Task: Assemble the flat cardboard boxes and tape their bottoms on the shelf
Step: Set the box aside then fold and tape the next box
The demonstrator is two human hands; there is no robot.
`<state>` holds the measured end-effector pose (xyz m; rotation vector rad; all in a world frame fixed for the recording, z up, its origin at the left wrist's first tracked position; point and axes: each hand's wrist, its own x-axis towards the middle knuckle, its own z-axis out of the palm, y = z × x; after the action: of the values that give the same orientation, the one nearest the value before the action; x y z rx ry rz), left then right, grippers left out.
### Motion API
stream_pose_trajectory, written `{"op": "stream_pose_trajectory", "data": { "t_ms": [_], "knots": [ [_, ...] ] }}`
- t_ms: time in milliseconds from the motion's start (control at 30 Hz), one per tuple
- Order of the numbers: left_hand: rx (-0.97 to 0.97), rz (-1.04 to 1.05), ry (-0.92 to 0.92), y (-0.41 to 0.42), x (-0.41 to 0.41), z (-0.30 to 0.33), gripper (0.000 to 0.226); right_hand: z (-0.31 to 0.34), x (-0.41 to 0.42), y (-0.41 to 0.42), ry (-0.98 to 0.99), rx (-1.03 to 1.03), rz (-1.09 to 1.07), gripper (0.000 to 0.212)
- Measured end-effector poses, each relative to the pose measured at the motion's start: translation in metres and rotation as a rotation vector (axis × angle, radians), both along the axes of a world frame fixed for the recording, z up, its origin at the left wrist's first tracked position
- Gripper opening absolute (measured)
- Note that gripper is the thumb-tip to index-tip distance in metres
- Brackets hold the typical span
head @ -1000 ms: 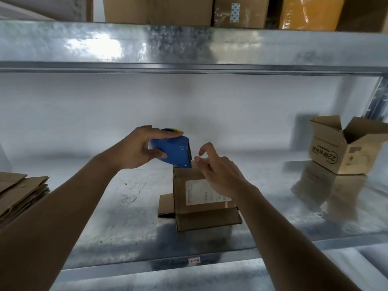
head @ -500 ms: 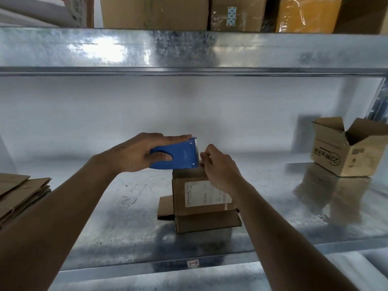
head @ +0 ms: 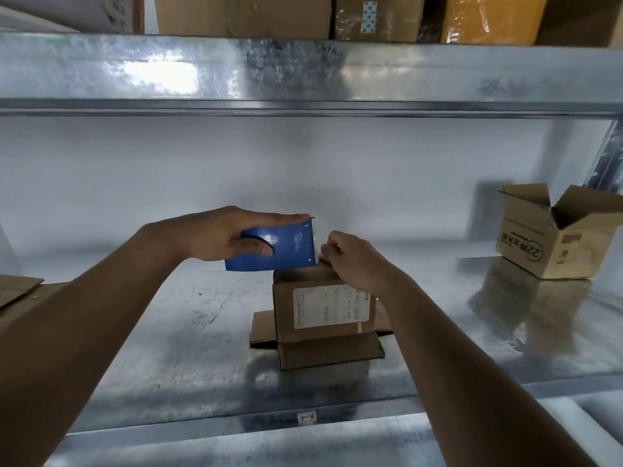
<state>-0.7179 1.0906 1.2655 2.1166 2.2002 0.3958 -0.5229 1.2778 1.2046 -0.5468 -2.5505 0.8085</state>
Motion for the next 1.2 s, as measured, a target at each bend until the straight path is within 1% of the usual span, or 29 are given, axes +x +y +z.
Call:
{"op": "stream_pose_trajectory", "data": {
  "t_ms": [167,300,633,833,1000,1067,1133,1167,1200],
  "knots": [
    [-0.028,0.018,-0.115,0.000,-0.001,0.007,0.068,-0.002,-0.002,0.006,0.038,-0.063,-0.010,0.019],
    [-0.048,0.015,-0.176,-0.008,-0.003,0.012,0.070,-0.002,-0.003,0.006,0.028,-0.041,-0.023,0.018],
    [-0.121,0.108,-0.227,-0.040,-0.015,0.016,0.067,0.000,0.002,0.005,0.045,-0.124,0.003,0.022],
    [-0.139,0.163,-0.223,-0.061,-0.025,0.020,0.068,0.000,0.003,0.001,0.054,-0.125,-0.010,0.023],
    [-0.081,0.194,-0.219,-0.057,-0.013,0.036,0.066,0.002,0.005,0.001,0.111,-0.268,-0.022,0.027],
    [-0.044,0.193,-0.239,-0.051,-0.008,0.043,0.060,0.002,0.005,0.003,0.137,-0.332,-0.049,0.031],
    [-0.018,0.197,-0.219,-0.042,-0.003,0.046,0.049,0.001,0.004,0.006,0.164,-0.390,-0.076,0.034],
    [-0.011,0.191,-0.199,-0.038,-0.001,0.047,0.048,0.001,0.003,0.008,0.182,-0.425,-0.081,0.033],
    [-0.003,0.180,-0.187,-0.034,0.000,0.046,0.052,0.001,0.003,0.009,0.199,-0.462,-0.085,0.033]
  ]
}}
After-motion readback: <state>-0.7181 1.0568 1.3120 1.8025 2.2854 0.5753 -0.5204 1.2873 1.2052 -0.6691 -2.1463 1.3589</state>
